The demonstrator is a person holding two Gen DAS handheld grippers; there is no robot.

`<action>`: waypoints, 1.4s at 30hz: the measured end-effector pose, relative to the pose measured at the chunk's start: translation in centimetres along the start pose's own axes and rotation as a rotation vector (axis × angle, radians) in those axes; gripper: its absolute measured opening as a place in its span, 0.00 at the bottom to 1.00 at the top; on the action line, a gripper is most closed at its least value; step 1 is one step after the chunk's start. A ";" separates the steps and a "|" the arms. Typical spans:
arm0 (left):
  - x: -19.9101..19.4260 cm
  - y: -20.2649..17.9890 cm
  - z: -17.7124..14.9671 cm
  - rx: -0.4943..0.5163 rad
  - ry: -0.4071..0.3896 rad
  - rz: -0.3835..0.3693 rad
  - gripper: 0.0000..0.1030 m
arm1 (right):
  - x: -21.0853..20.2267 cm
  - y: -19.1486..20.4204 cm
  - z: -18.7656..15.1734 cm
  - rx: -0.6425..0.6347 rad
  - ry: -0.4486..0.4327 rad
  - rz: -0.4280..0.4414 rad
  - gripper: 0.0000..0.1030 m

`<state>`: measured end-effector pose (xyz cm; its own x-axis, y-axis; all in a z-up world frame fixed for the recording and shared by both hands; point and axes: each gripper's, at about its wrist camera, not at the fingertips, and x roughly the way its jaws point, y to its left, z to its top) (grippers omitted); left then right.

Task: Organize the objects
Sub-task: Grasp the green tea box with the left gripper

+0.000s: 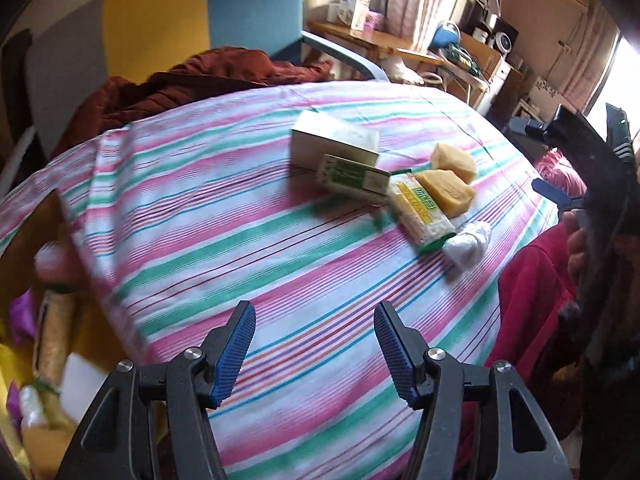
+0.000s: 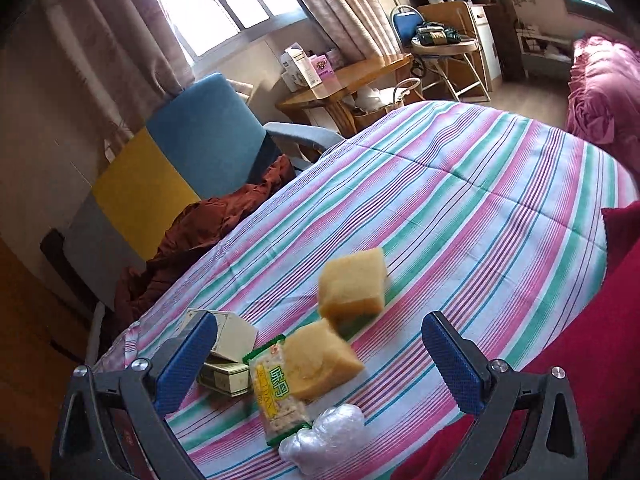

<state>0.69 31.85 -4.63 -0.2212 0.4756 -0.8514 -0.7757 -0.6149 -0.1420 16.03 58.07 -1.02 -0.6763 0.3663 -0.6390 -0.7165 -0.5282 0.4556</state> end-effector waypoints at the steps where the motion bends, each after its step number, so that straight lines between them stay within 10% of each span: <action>1: 0.6 -0.3 0.4 0.002 0.010 -0.008 0.60 | 0.1 0.0 0.0 0.002 0.004 0.009 1.00; 9: 4.4 -1.9 4.5 0.037 0.032 -0.008 0.81 | 1.0 0.6 -0.6 -0.021 0.054 0.046 1.00; 28: 12.4 -3.3 10.7 0.189 0.063 -0.036 0.84 | 2.2 0.4 -0.9 -0.026 0.119 0.074 1.00; 29: 12.6 -3.3 10.7 0.182 0.068 -0.051 0.72 | 2.2 0.5 -0.9 -0.026 0.121 0.072 1.00; 42: 7.1 -1.1 4.2 0.049 0.063 -0.103 0.72 | 3.7 1.4 -1.8 -0.099 0.193 -0.001 1.00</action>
<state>-2.48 38.52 -8.41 -0.1021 0.4931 -0.8640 -0.8208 -0.5325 -0.2068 12.79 57.30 -3.84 -0.6232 0.2183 -0.7510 -0.6907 -0.6039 0.3977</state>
